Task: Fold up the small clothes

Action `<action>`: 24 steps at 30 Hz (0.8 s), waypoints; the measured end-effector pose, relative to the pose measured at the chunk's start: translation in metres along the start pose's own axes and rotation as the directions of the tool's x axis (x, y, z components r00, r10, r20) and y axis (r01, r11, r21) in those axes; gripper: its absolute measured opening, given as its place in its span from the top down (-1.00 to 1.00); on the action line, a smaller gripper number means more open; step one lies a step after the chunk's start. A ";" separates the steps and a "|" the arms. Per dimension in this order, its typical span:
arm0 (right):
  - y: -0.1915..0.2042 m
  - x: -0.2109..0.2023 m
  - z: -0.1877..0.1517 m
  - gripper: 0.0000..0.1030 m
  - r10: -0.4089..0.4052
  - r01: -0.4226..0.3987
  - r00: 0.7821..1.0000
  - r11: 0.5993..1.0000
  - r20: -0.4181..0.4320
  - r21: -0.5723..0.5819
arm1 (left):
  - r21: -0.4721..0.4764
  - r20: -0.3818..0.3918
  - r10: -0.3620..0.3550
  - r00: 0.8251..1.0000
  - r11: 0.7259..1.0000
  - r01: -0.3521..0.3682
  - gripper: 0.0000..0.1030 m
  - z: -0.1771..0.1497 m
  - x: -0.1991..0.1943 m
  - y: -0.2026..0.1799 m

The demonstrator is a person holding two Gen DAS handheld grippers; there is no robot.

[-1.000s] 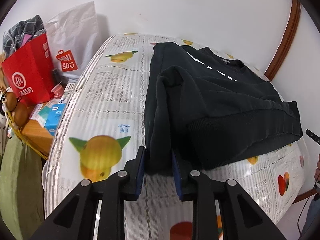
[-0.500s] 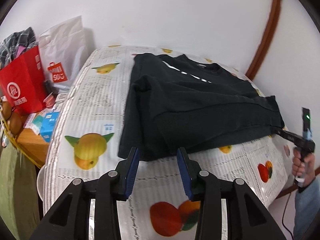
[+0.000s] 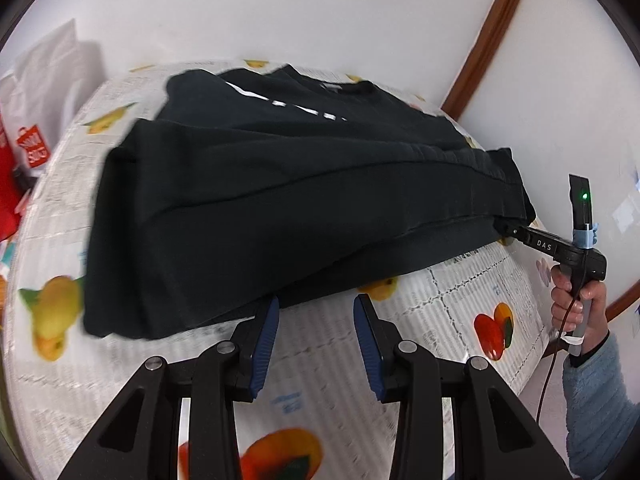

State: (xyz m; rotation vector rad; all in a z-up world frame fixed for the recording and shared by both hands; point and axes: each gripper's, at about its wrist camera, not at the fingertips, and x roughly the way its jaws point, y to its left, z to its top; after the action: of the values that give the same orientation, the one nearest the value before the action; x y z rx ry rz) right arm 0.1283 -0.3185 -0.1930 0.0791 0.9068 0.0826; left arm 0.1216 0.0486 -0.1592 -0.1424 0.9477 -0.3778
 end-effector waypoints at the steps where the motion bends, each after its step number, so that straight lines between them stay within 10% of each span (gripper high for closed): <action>1: 0.000 0.000 0.000 0.82 -0.002 0.002 1.000 1.000 -0.001 -0.002 | 0.005 -0.006 0.004 1.000 1.000 -0.004 0.29 0.002 0.005 -0.003; 14: 0.003 0.002 0.015 0.82 -0.011 0.011 0.998 1.000 -0.060 0.012 | -0.059 -0.025 0.032 0.999 0.998 -0.033 0.29 0.030 0.013 0.000; 24: -0.002 -0.012 0.049 0.83 0.000 -0.005 0.995 0.999 0.098 0.044 | -0.032 0.053 0.065 0.996 0.997 -0.064 0.29 0.058 -0.007 0.004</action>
State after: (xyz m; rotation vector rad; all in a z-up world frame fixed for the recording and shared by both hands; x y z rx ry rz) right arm 0.1597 -0.3237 -0.1538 0.1244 0.8101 0.0605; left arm 0.1660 0.0521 -0.1208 -0.1486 0.9024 -0.2986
